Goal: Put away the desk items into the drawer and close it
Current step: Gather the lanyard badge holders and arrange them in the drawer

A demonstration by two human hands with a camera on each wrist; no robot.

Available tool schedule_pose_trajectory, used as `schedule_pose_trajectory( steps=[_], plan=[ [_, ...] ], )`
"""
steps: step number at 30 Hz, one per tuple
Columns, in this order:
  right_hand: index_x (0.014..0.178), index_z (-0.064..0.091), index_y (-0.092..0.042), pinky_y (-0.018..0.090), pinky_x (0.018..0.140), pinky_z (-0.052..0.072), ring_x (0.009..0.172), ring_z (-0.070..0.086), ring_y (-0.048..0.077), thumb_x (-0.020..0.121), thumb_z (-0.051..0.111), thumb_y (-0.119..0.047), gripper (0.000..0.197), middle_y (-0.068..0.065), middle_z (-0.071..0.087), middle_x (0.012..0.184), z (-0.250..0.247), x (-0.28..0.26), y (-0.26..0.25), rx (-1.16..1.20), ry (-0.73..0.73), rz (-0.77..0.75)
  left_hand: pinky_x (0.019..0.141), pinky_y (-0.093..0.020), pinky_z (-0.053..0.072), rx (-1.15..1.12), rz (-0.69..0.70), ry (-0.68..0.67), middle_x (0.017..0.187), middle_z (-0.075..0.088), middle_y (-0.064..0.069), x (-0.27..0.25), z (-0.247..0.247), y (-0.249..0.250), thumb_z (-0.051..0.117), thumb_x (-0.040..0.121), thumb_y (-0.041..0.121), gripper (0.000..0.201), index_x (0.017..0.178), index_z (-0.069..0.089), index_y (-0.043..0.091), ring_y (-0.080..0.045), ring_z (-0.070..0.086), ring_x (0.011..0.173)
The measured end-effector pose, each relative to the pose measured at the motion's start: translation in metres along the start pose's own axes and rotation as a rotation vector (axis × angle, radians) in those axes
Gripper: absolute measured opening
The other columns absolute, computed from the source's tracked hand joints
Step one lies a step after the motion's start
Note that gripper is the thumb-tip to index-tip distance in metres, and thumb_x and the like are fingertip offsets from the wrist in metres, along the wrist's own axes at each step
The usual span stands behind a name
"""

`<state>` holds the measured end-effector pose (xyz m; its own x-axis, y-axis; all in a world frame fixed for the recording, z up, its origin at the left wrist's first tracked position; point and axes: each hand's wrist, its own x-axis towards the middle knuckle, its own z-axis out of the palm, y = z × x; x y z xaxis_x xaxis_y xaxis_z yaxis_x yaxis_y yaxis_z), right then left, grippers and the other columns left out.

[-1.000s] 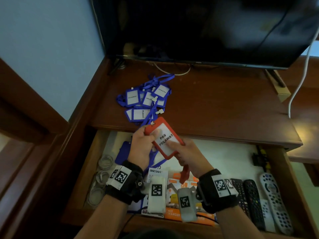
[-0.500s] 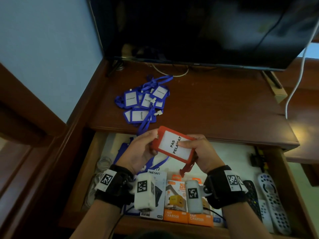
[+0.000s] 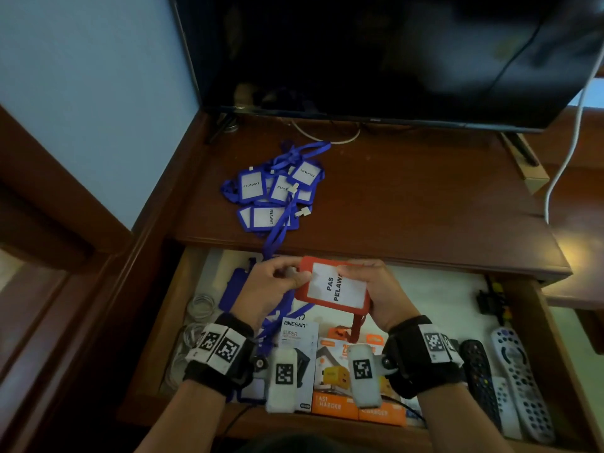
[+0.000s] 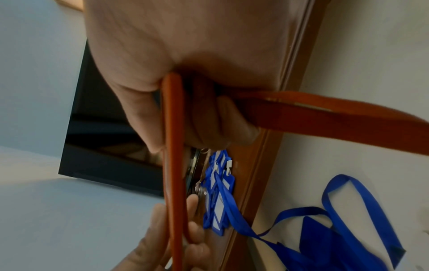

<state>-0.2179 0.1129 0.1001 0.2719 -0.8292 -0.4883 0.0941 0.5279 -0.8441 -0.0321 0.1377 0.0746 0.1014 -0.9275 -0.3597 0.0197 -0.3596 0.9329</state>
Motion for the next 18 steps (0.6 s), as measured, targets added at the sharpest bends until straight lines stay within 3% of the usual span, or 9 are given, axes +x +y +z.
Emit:
schedule_pose_trajectory(
  steps=[3, 6, 9, 11, 15, 18],
  plan=[
    [0.085, 0.063, 0.002, 0.023, 0.05, 0.052, 0.056, 0.064, 0.019, 0.086, 0.061, -0.005, 0.007, 0.011, 0.066, 0.07, 0.002, -0.001, 0.003, -0.047, 0.013, 0.017, 0.093, -0.037, 0.052, 0.158, -0.069, -0.003, 0.103, 0.064, 0.007, 0.002, -0.005, -0.004, 0.081, 0.074, 0.026, 0.018, 0.088, 0.07, 0.028, -0.017, 0.062, 0.103],
    [0.072, 0.06, -0.005, 0.024, 0.049, 0.049, 0.055, 0.062, 0.019, 0.086, 0.062, -0.006, 0.014, 0.008, 0.063, 0.065, 0.002, -0.003, 0.003, -0.111, -0.014, 0.017, 0.097, -0.035, 0.051, 0.255, -0.13, -0.203, 0.101, 0.072, 0.004, 0.0, -0.009, 0.001, 0.076, 0.08, 0.025, 0.011, 0.089, 0.072, 0.022, -0.012, 0.066, 0.099],
    [0.059, 0.057, -0.01, 0.025, 0.047, 0.048, 0.053, 0.059, 0.022, 0.084, 0.062, -0.004, 0.026, 0.008, 0.061, 0.061, 0.001, -0.006, 0.004, -0.096, -0.058, 0.017, 0.089, -0.028, 0.054, 0.189, -0.188, -0.383, 0.093, 0.075, 0.002, -0.003, -0.01, 0.006, 0.072, 0.082, 0.019, 0.009, 0.091, 0.072, 0.017, -0.011, 0.069, 0.091],
    [0.061, 0.057, -0.009, 0.025, 0.049, 0.05, 0.054, 0.06, 0.023, 0.083, 0.063, -0.004, 0.024, 0.01, 0.061, 0.062, 0.002, -0.007, 0.006, -0.081, -0.059, 0.013, 0.084, -0.028, 0.053, 0.159, -0.205, -0.429, 0.092, 0.075, -0.002, -0.004, -0.011, 0.005, 0.072, 0.077, 0.024, 0.014, 0.088, 0.072, 0.015, -0.013, 0.068, 0.087],
    [0.07, 0.059, -0.006, 0.024, 0.049, 0.051, 0.056, 0.061, 0.024, 0.083, 0.065, -0.005, 0.015, 0.011, 0.062, 0.065, 0.005, -0.007, 0.013, -0.031, -0.014, 0.002, 0.059, -0.016, 0.048, 0.193, -0.186, -0.371, 0.076, 0.074, 0.003, -0.005, -0.01, 0.004, 0.067, 0.086, 0.016, 0.006, 0.088, 0.07, 0.011, -0.003, 0.064, 0.062],
    [0.074, 0.06, -0.006, 0.024, 0.047, 0.05, 0.055, 0.061, 0.021, 0.083, 0.067, -0.007, 0.011, 0.01, 0.063, 0.067, 0.008, -0.006, 0.018, 0.047, 0.031, -0.016, 0.052, -0.012, 0.045, 0.104, -0.15, -0.257, 0.066, 0.072, 0.006, -0.005, -0.008, 0.0, 0.063, 0.089, 0.01, 0.007, 0.085, 0.069, 0.012, 0.0, 0.063, 0.054]
  ],
)
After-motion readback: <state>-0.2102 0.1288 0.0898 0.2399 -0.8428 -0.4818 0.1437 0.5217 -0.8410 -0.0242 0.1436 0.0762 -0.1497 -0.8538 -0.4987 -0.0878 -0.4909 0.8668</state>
